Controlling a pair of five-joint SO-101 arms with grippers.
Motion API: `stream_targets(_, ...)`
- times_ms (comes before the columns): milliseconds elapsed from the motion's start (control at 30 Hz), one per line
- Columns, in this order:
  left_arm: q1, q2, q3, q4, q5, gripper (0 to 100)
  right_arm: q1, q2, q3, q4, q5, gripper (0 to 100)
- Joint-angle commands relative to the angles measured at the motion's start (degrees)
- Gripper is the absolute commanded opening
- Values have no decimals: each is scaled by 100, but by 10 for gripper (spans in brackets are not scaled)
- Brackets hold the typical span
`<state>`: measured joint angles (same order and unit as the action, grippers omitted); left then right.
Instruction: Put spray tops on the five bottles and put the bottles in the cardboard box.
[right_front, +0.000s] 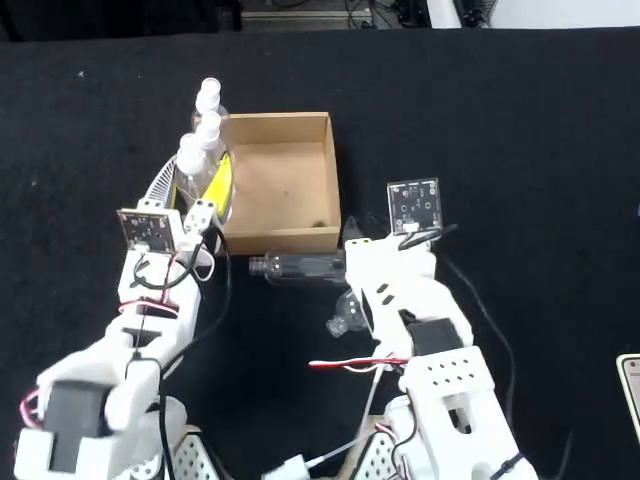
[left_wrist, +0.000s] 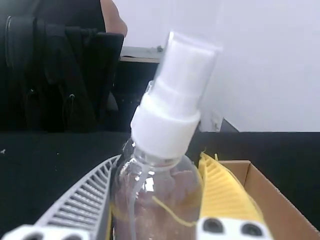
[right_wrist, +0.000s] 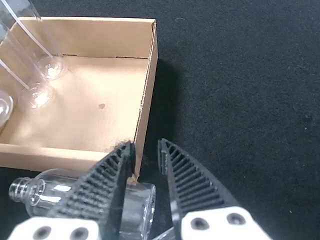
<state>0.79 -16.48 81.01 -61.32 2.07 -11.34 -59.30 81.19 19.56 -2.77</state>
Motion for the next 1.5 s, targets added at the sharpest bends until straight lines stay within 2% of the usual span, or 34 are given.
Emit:
stream_targets(0,40,387,-338,-554,-9,30,88,-48,-48,-185,35,56)
stream_targets(1367,22,1415,-602,-677,9,33,88,-48,-48,-193,35,56)
stream_targets(1467,22,1415,-593,-677,0,62,88,-48,-48,-193,35,56)
